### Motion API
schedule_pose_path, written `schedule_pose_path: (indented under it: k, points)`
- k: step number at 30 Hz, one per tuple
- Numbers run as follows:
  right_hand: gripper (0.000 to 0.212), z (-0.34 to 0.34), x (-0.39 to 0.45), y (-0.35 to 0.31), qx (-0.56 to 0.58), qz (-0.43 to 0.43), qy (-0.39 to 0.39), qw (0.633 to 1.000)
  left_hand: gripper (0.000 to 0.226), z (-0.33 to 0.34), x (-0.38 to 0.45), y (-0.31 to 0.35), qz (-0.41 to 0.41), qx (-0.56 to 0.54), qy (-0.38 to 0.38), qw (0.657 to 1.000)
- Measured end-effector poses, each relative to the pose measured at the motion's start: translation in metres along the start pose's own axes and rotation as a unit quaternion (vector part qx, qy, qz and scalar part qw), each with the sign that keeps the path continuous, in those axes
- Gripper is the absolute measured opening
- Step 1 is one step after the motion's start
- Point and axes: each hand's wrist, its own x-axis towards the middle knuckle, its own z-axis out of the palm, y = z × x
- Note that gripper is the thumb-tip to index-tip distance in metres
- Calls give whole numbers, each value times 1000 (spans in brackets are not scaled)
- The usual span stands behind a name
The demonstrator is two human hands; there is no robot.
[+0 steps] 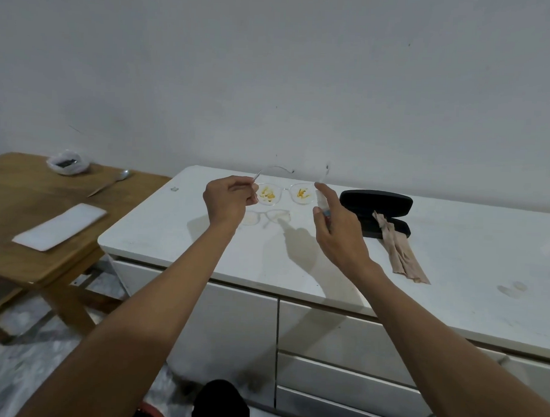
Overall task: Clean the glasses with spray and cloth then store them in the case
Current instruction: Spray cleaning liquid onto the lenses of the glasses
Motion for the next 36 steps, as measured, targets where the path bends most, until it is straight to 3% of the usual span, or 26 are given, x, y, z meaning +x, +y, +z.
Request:
schedule_pose_path:
  k: [9, 24, 36]
  points:
    - [45, 2, 6, -13, -77, -28, 42, 996, 12, 2, -3, 2, -5, -4, 0, 1000]
    - [44, 9, 13, -15, -94, -40, 49, 994, 15, 2, -4, 6, -2, 1, 2, 1000]
    - [32, 13, 17, -10, -120, -17, 61, 991, 15, 0, -1, 6, -5, -6, 5, 1000]
